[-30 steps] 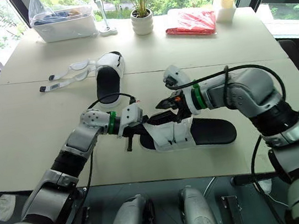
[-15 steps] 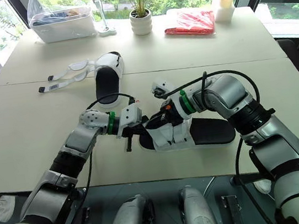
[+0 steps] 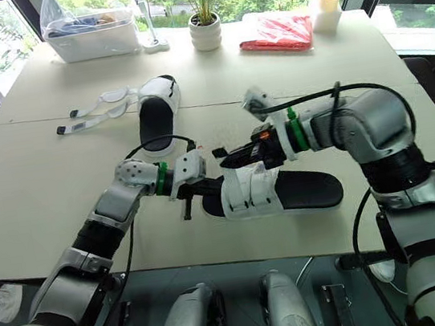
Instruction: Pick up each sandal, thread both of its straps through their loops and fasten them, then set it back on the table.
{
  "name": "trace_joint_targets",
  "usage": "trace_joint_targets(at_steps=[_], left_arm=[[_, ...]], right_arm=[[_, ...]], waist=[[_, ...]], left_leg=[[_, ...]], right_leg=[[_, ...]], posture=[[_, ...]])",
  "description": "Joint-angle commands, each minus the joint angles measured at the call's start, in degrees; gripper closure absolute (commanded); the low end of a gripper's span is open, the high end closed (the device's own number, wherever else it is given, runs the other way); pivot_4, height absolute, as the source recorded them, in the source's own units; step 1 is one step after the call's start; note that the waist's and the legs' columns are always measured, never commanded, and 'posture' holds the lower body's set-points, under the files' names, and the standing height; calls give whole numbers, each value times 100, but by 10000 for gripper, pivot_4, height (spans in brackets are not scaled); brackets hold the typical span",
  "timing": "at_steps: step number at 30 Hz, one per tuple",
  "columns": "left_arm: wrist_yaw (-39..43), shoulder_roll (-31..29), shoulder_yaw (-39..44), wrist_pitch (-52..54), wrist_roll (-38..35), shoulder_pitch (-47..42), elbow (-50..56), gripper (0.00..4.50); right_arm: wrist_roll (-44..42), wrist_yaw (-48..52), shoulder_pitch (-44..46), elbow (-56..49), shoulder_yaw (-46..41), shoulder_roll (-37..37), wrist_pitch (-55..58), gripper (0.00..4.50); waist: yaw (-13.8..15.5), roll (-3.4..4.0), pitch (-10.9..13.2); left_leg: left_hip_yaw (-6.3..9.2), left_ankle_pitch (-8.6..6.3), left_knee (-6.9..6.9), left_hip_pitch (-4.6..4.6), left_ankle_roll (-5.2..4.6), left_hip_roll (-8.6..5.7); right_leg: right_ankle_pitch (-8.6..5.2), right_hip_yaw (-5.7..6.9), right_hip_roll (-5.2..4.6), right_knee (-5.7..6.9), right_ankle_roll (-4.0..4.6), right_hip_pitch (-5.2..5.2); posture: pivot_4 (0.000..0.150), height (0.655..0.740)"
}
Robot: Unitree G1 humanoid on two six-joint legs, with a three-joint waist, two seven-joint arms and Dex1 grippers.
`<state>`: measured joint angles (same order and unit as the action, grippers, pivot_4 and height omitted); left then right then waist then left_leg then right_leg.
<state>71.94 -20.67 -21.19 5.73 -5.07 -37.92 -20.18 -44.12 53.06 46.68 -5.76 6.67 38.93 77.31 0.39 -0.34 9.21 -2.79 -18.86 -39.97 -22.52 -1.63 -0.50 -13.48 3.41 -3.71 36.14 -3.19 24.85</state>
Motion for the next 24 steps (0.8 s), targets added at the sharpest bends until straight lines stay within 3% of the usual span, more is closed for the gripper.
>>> trace_joint_targets(at_steps=[1, 15, 20, 24], left_arm=[[-55, -35, -153, -2, 226, 111, -143, 45000], [-64, -4, -193, -60, 229, 67, -200, 45000], [-71, -38, -166, -32, 209, 95, -184, 45000], [-79, -56, -168, 10, 192, 153, -108, 45000]], right_arm=[[-111, -251, 112, -67, -570, -55, -19, 44669], [1420, -126, -256, 1226, 749, 32, -1655, 44669], [1675, -154, -358, 1247, 809, 22, -2003, 44669], [1516, -162, -377, 822, 473, 116, -1939, 31350]], waist=[[-2, 1, 0], [-9, 1, 1], [-12, 1, -1], [0, 1, 0]], left_leg=[[0, 0, 0, 0, 0, 0], [-2, 1, 1, 0, 0, 0], [-3, 1, -1, 6, 0, 0], [-2, 2, -2, 8, 2, 0]], right_leg=[[0, 0, 0, 1, 0, 1], [0, 0, 0, 1, 0, 2], [1, 0, 0, 1, -1, -7], [1, 0, 0, 1, 6, -8]], posture=[[1500, 7241], [1500, 7241], [1500, 7241], [1500, 7241]])
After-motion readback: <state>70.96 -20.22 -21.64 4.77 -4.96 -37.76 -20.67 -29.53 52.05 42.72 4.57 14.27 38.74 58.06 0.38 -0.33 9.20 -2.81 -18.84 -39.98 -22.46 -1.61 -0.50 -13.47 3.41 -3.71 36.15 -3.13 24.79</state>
